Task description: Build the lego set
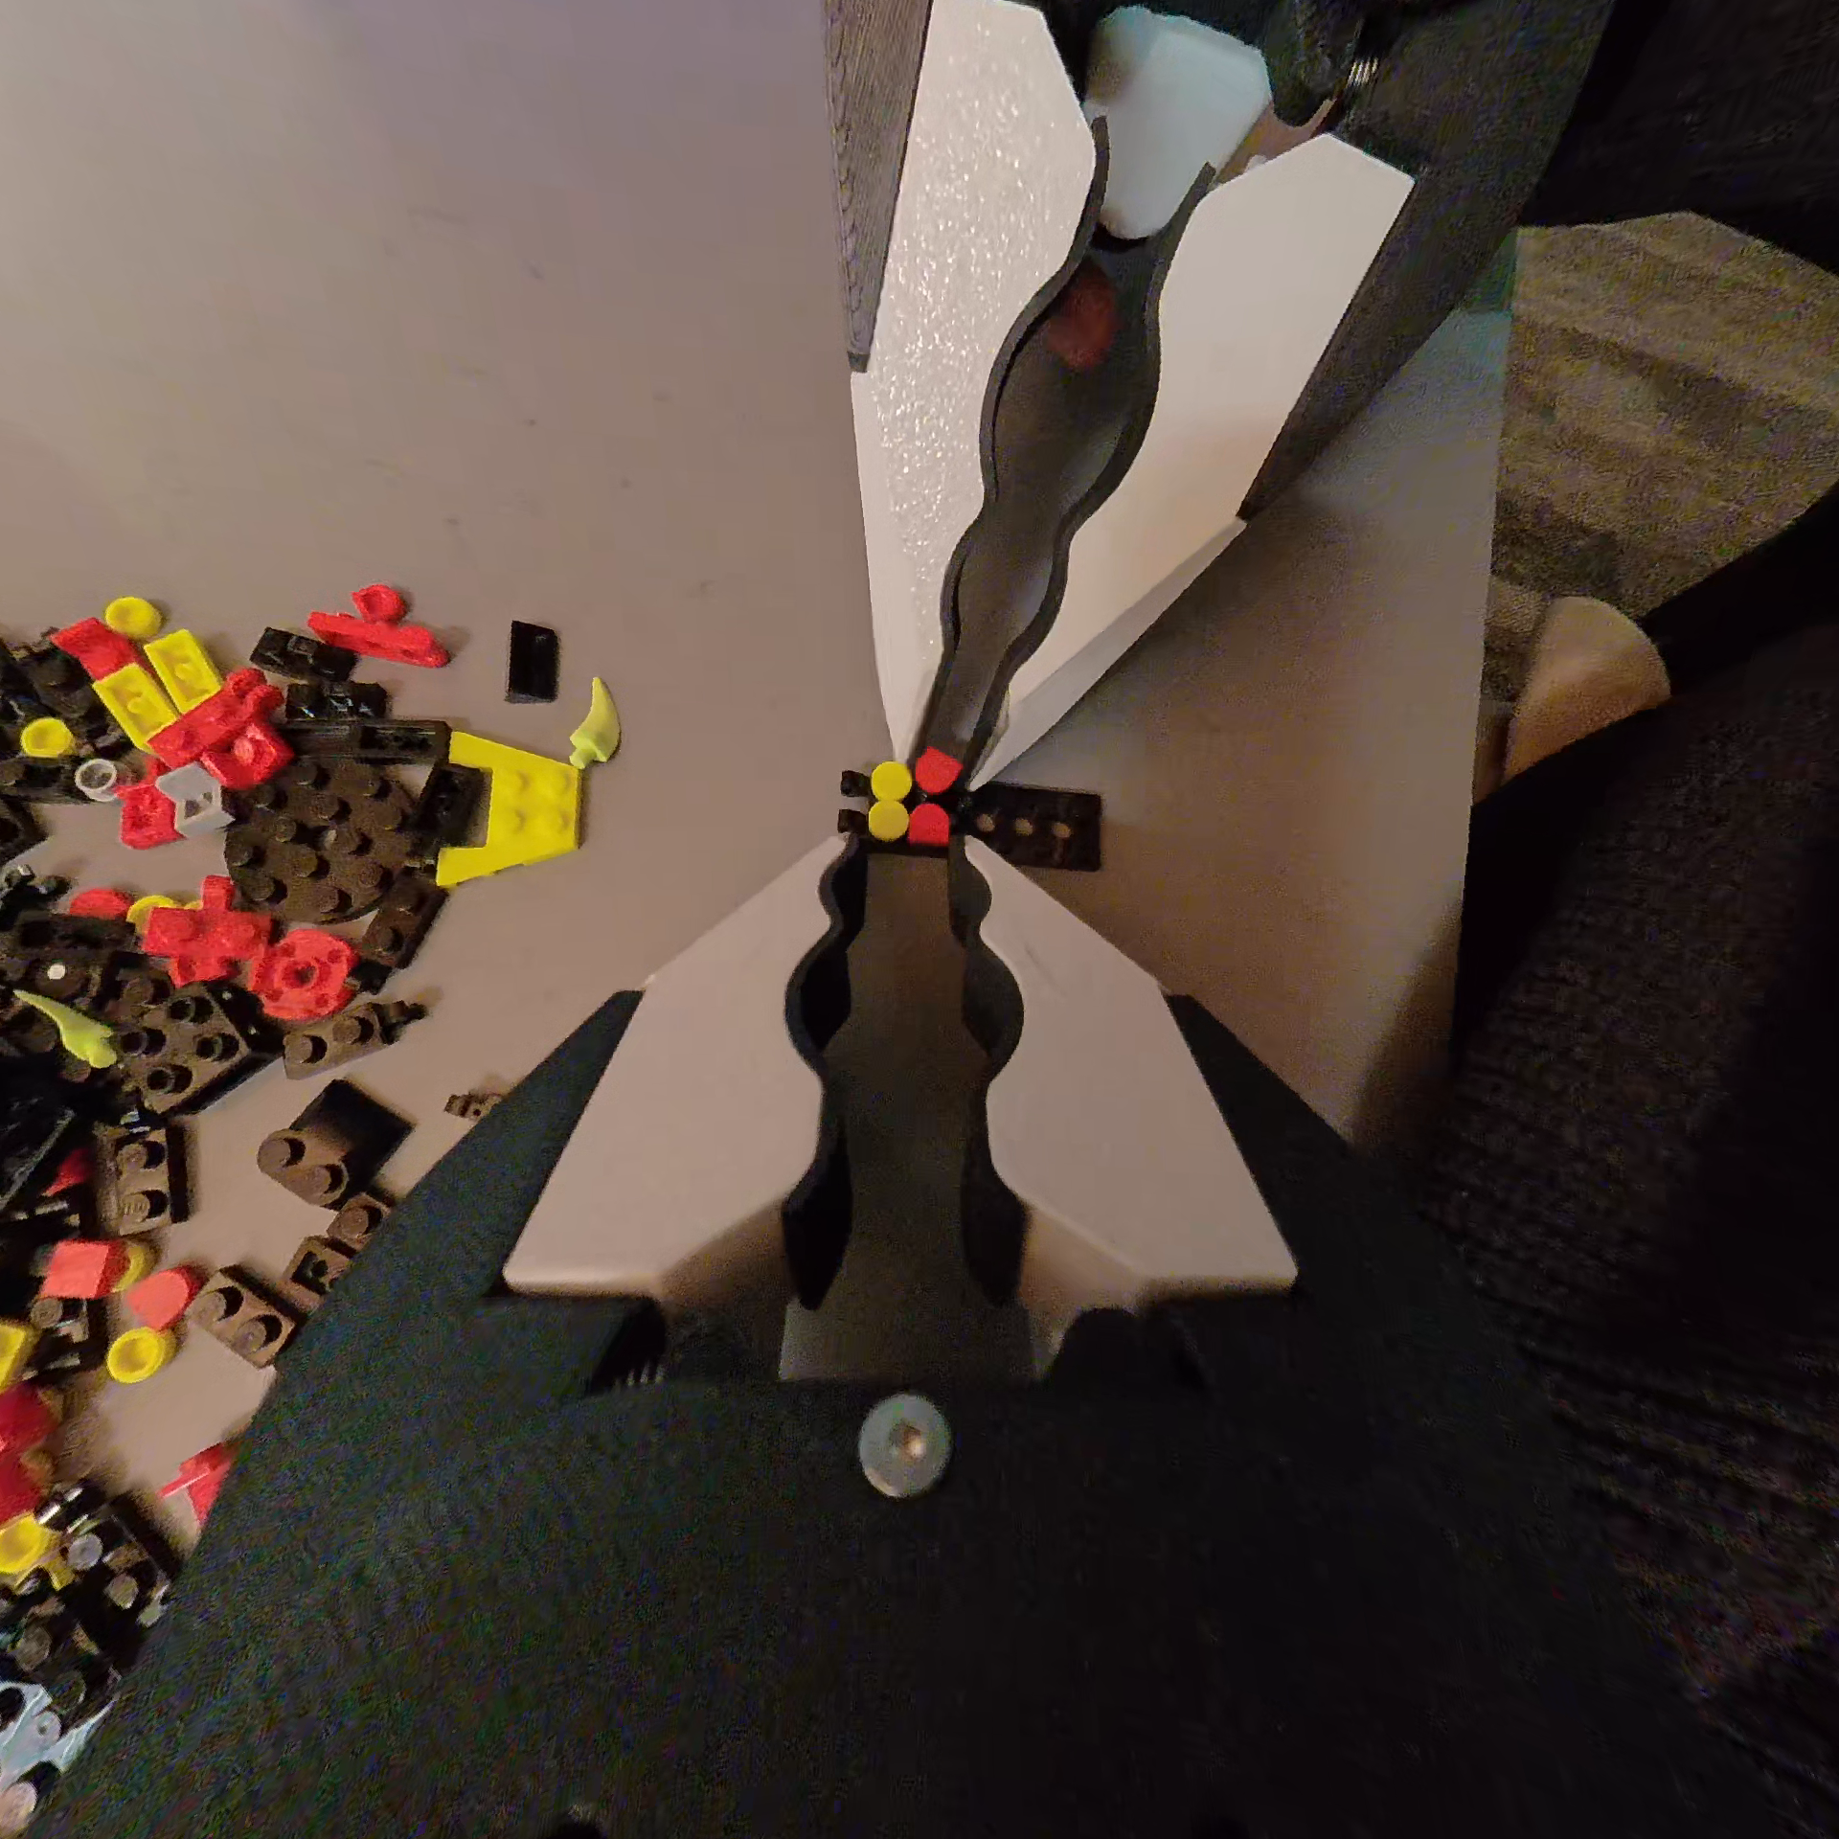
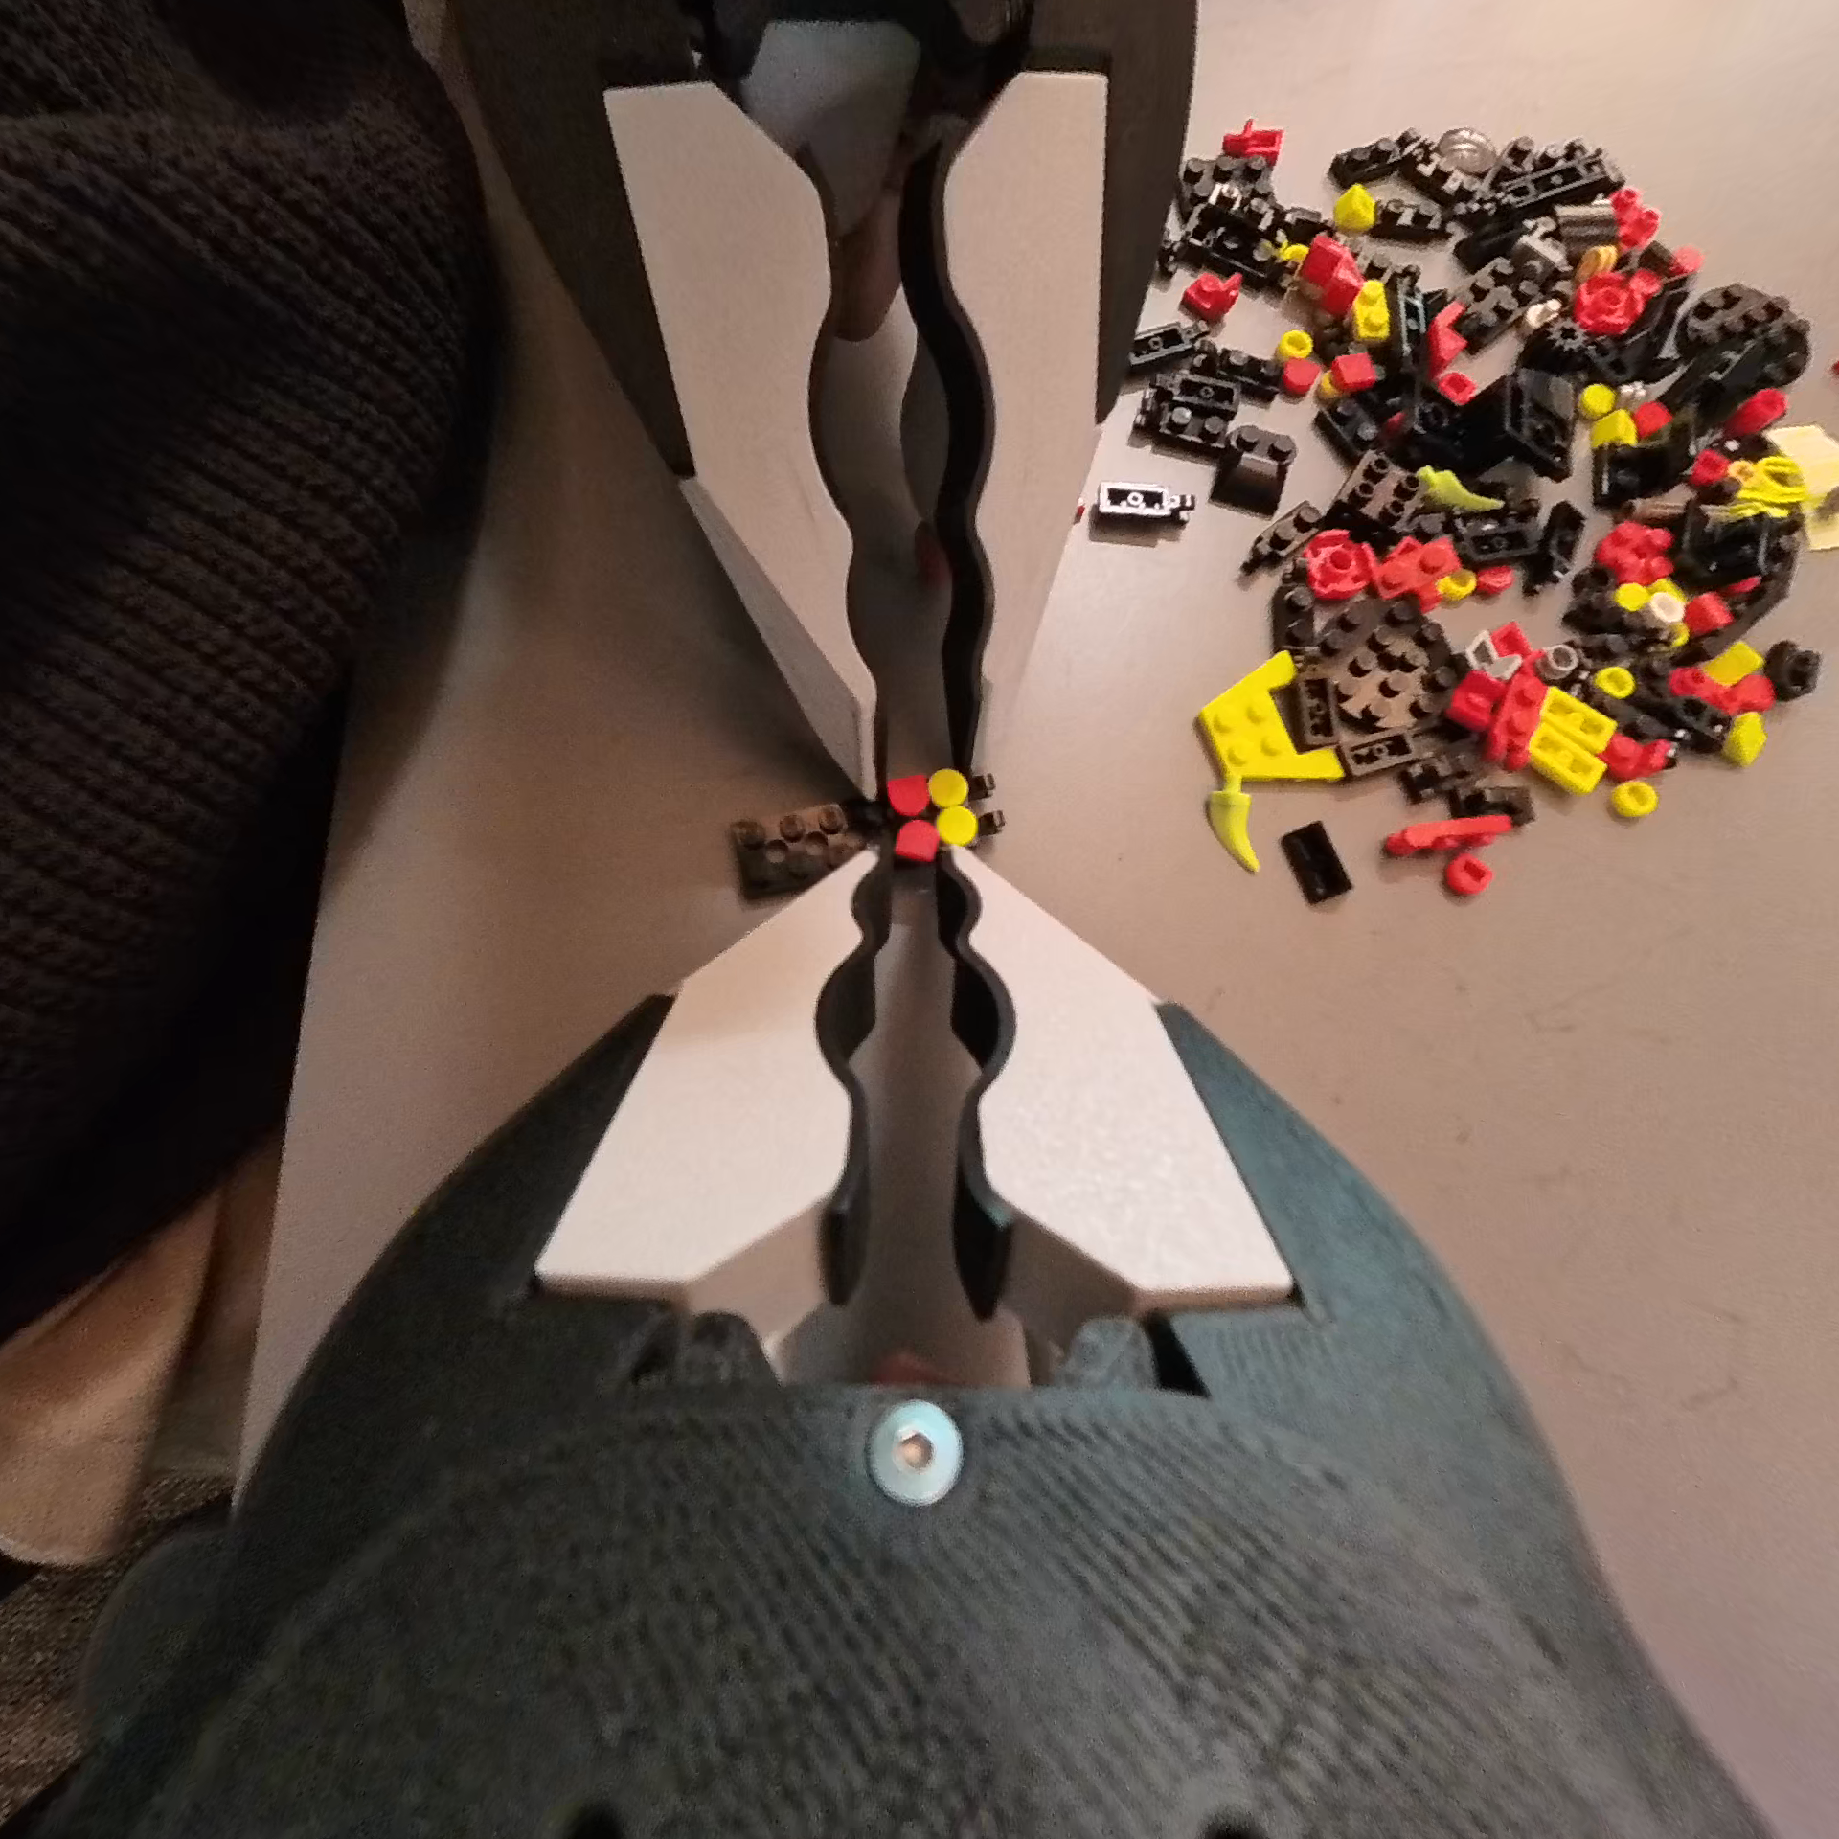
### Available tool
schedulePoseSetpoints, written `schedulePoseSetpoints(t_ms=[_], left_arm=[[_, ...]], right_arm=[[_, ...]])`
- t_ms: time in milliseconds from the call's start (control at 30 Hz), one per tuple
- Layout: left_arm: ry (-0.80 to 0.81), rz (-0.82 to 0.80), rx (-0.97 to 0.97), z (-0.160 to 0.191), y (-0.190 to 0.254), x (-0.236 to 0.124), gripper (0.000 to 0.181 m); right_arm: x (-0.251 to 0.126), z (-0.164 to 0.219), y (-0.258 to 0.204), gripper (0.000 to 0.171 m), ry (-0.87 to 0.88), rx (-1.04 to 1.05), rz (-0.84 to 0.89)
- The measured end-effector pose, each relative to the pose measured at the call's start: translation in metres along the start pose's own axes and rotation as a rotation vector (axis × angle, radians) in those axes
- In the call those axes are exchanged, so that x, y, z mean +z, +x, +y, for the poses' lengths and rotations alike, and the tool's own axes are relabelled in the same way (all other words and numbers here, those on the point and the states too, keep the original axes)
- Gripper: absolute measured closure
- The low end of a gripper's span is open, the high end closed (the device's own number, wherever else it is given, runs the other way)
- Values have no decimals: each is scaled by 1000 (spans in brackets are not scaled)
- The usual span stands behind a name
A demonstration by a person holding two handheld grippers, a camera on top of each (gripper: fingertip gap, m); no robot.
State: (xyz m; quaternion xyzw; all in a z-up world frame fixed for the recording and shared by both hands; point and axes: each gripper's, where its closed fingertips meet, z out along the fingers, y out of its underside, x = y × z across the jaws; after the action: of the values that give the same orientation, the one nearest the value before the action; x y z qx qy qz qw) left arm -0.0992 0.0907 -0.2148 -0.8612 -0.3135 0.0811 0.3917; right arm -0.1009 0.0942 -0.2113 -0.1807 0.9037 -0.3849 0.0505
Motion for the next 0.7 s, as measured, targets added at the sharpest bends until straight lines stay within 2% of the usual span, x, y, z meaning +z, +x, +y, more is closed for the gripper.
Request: schedulePoseSetpoints(t_ms=[433,700], left_arm=[[0,6,-6,0,0,0,168],[4,9,-15,1,-1,-2,167]], right_arm=[[-4,5,4,159,-20,13,25],[-32,4,19,162,68,193,84]])
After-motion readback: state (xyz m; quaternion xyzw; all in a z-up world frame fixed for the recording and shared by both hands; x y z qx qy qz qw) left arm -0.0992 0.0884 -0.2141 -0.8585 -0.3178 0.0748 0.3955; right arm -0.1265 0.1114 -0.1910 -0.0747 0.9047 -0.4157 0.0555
